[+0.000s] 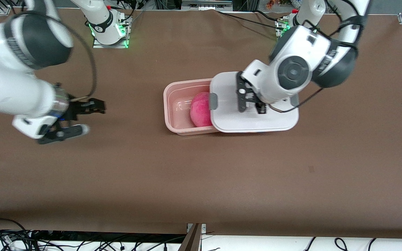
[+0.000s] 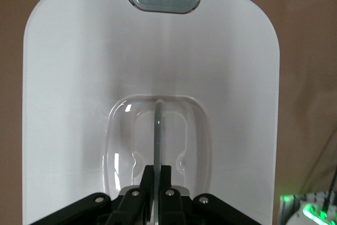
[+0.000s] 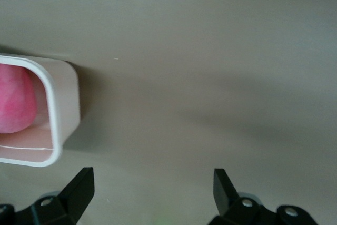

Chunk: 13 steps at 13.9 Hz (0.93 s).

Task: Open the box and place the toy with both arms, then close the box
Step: 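Move the held lid over the tub with the left gripper, then lower the lid onto the tub and press it down with the left gripper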

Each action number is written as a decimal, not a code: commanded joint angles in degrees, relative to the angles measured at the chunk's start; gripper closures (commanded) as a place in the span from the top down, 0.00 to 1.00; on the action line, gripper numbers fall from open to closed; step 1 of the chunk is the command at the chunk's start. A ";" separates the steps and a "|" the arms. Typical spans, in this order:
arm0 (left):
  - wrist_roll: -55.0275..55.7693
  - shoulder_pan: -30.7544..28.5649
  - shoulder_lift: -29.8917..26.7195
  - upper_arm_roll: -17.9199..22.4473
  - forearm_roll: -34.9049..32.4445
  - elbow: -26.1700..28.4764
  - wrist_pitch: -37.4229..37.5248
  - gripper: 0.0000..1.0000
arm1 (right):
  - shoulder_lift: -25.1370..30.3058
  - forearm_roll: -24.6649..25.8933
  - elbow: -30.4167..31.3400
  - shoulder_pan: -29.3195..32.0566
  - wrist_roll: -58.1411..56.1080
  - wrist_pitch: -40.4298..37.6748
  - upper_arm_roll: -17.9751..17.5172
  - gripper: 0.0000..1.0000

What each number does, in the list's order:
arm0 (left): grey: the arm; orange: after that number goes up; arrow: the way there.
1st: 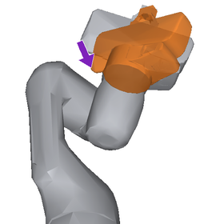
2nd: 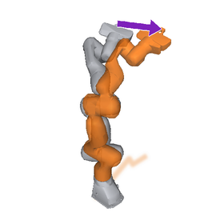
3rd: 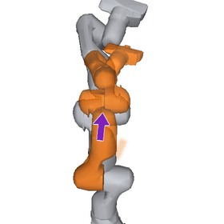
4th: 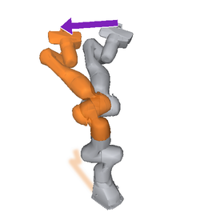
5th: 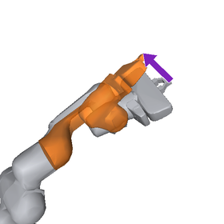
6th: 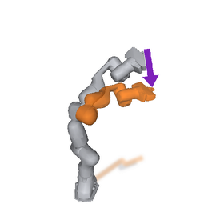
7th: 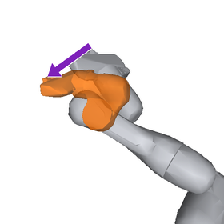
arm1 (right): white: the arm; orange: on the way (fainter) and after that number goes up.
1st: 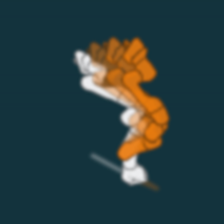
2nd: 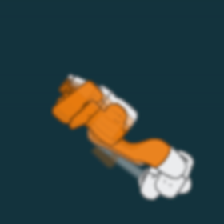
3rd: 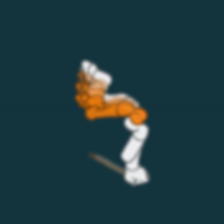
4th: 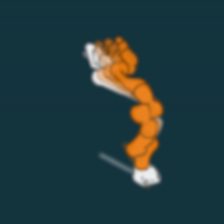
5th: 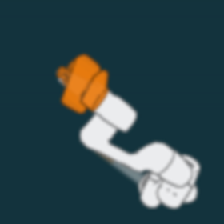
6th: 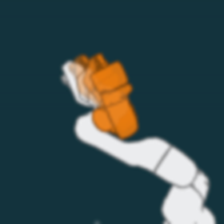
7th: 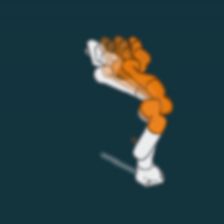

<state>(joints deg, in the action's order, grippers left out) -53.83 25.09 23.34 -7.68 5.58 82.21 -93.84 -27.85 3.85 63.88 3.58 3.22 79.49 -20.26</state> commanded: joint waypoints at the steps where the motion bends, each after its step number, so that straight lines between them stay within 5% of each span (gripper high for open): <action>1: 5.12 5.92 3.10 0.74 0.40 -1.97 -6.15 0.00 | 1.57 -0.69 0.72 3.53 -0.23 -1.88 -1.10 1.00; 7: 14.88 12.35 8.29 0.65 -1.18 -1.88 -16.27 0.00 | 7.10 2.39 4.22 6.44 -0.23 -2.33 1.62 1.00; 13: 15.85 13.75 10.06 0.91 -1.45 -1.79 -17.60 0.00 | 15.79 2.31 12.04 6.18 -0.76 1.55 6.02 1.00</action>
<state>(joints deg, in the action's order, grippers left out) -39.36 38.14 32.48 -7.43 5.36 82.17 -111.49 -18.15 6.18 69.74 9.75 2.89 79.79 -15.67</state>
